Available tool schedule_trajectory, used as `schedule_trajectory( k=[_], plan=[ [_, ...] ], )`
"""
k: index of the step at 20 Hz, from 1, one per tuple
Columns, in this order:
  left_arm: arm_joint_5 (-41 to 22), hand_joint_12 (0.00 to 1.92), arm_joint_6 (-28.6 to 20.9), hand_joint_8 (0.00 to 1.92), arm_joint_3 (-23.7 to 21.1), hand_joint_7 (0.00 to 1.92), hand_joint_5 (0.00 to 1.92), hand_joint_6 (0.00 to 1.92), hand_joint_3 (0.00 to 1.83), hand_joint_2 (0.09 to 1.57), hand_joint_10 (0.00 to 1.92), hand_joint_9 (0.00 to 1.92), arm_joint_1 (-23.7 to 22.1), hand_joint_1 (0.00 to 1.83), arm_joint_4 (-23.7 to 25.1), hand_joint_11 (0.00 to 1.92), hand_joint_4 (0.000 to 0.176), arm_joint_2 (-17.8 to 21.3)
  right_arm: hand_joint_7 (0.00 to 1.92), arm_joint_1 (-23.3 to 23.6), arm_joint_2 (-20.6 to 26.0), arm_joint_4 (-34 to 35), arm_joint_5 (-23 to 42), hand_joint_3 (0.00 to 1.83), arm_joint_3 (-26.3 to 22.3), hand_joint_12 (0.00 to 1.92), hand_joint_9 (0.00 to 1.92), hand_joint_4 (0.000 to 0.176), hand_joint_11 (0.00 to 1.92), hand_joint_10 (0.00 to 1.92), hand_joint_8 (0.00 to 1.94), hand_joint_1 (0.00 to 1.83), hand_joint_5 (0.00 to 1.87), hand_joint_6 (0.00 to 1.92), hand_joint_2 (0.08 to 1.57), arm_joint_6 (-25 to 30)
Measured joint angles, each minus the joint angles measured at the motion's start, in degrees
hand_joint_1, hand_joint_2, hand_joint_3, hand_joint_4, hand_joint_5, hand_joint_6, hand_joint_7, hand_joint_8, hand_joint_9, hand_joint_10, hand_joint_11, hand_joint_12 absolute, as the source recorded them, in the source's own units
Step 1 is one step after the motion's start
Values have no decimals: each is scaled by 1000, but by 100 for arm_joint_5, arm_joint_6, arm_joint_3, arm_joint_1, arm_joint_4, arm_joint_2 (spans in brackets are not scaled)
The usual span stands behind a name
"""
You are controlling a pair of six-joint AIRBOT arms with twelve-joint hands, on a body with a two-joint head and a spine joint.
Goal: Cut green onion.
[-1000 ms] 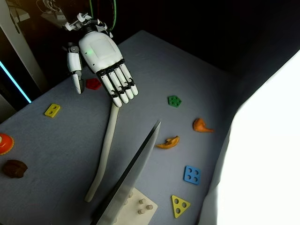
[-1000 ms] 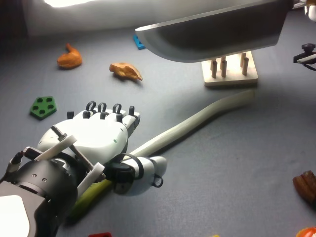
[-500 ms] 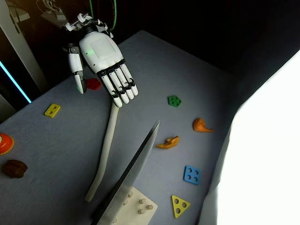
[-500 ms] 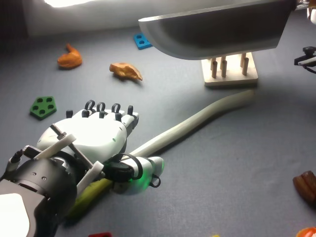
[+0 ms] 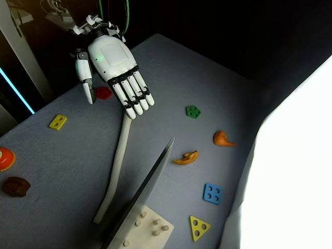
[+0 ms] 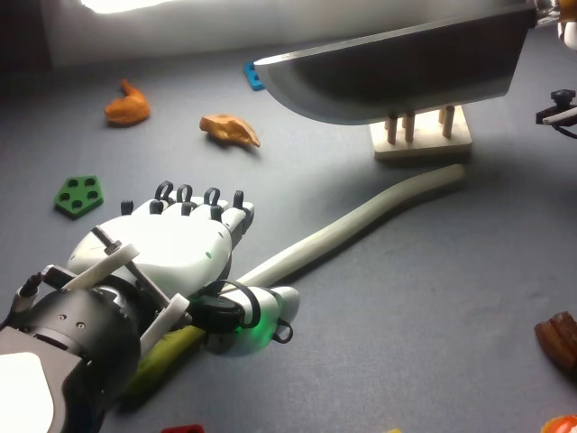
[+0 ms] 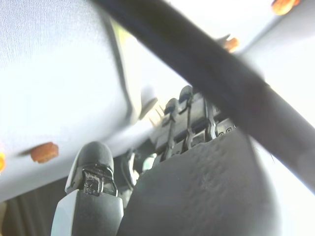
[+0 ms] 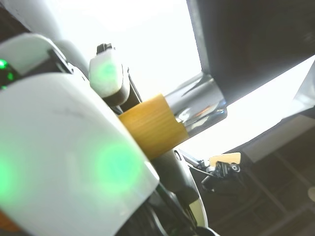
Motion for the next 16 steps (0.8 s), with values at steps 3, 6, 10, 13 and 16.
schedule_trajectory(
  k=[3,6,10,13,16],
  plan=[
    [0,0,2,1,0,64,53,3,0,1286,1,25,0,96,2,0,0,0,1536,0,-79,-11,-4,813,94,1921,1612,176,1652,1921,1941,1586,1338,1921,763,9],
    [-17,0,0,1,0,61,56,3,2,1291,1,23,0,81,7,0,0,0,1539,-7,-297,4,-26,808,444,1921,1616,176,1652,1921,1941,1589,1343,1921,754,57],
    [-22,0,0,0,0,55,56,2,3,1295,0,8,0,76,22,0,0,0,1531,-81,-431,26,-63,803,647,1921,1614,176,1656,1921,1941,1591,1329,1921,758,216],
    [-44,0,0,1,0,57,58,2,2,1295,4,18,0,88,35,0,0,0,1522,-116,-459,20,-61,745,647,1921,1604,176,1653,1921,1941,1597,1315,1921,771,232],
    [-46,0,0,0,-2,56,45,0,3,1300,1,14,0,69,39,0,0,0,1532,-186,-476,17,-50,786,647,1921,1607,176,1649,1921,1941,1600,1337,1921,746,256]
  ],
)
